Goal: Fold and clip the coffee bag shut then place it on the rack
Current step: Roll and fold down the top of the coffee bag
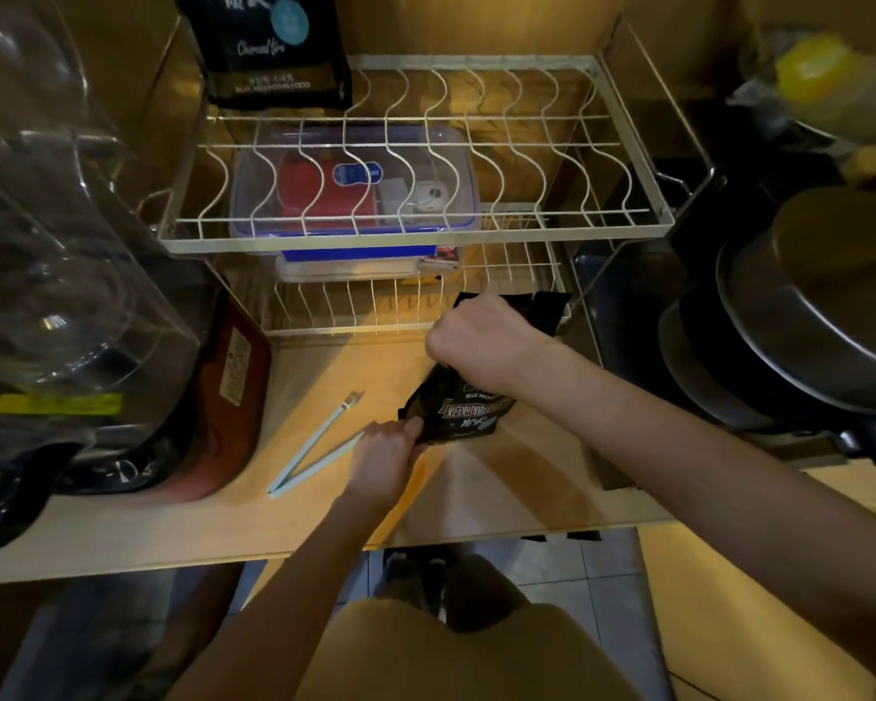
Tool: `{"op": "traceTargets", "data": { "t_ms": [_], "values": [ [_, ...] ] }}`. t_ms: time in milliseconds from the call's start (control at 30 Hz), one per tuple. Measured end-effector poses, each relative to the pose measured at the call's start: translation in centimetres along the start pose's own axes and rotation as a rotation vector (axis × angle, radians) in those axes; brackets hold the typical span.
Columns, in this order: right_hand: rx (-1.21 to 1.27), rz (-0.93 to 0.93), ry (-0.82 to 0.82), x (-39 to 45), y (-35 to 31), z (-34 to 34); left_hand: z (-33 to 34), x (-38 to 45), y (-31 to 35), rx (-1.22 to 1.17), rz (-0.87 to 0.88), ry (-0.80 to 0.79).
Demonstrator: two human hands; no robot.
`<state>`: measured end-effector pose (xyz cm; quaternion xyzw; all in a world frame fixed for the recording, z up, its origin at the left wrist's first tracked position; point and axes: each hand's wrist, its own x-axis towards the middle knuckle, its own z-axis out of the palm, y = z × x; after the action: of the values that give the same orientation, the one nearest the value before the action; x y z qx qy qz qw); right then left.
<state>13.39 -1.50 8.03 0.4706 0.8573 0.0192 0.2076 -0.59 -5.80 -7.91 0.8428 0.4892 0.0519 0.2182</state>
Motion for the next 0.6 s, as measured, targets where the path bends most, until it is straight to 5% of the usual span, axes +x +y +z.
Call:
{"op": "traceTargets", "data": {
  "t_ms": [600],
  "values": [
    [0.189,-0.156,0.096,-2.0,3.1,0.0,1.0,0.4,2.1,-0.028,-0.172,0.157]
  ]
}}
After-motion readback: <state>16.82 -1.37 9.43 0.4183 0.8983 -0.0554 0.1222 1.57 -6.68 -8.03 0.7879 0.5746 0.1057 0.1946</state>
